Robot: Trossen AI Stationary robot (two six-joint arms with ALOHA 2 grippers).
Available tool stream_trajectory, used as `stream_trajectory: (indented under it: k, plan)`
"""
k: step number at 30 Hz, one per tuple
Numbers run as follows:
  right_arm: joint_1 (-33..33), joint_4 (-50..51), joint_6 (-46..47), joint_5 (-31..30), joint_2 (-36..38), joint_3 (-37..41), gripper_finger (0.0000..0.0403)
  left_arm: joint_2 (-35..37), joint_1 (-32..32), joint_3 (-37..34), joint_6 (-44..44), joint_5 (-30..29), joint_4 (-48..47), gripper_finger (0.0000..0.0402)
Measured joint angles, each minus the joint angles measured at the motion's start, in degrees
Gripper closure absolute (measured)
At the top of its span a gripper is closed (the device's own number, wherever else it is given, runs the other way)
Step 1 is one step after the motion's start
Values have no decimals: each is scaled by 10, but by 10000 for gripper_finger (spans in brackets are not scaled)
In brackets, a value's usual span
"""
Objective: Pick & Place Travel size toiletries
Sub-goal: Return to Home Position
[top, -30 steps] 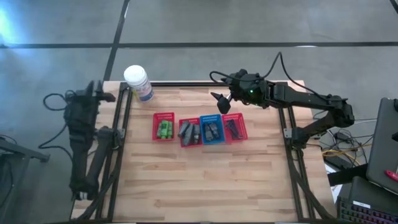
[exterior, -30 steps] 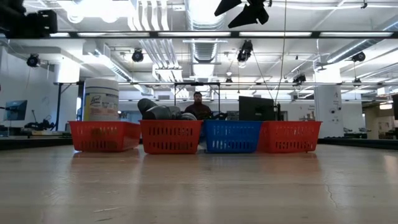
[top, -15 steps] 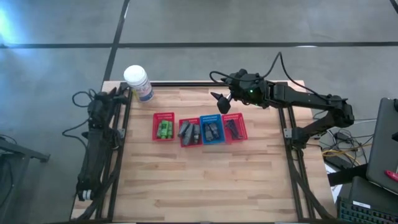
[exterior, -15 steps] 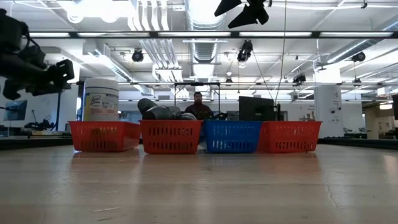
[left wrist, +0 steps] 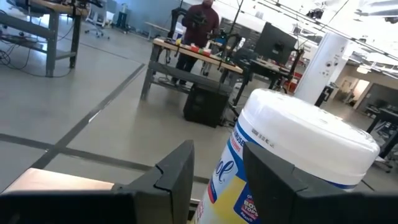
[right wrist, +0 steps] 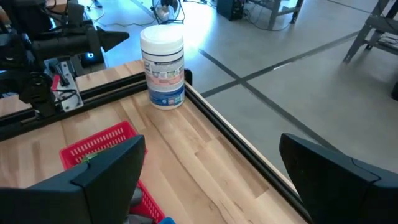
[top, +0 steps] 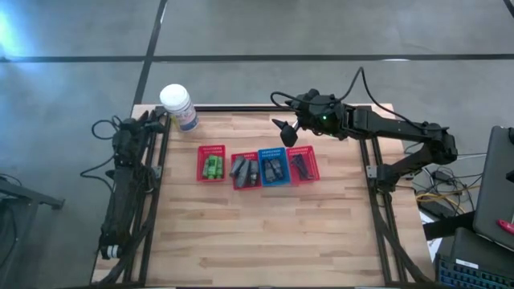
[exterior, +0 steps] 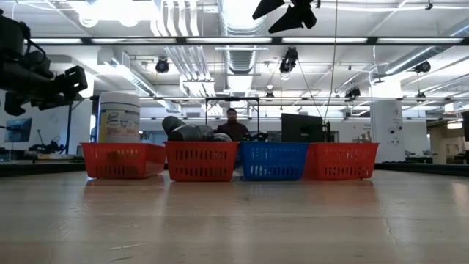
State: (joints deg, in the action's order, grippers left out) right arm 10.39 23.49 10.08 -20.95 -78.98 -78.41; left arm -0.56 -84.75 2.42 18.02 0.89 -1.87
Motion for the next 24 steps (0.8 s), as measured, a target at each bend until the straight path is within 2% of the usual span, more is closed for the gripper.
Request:
stream_trajectory:
  k: [12,15,20,24]
  plan:
    - [0,1,-1,0,0,0,37,0,1,0,0,-1,-3,259]
    - [4,2,-39,0,7,0,37,0,1,0,0,-1,-3,259]
    - [20,-11,2,4,76,36,37,0,1,0,0,-1,-3,259]
    - [49,-135,-7,5,167,138,37,0,1,0,0,-1,-3,259]
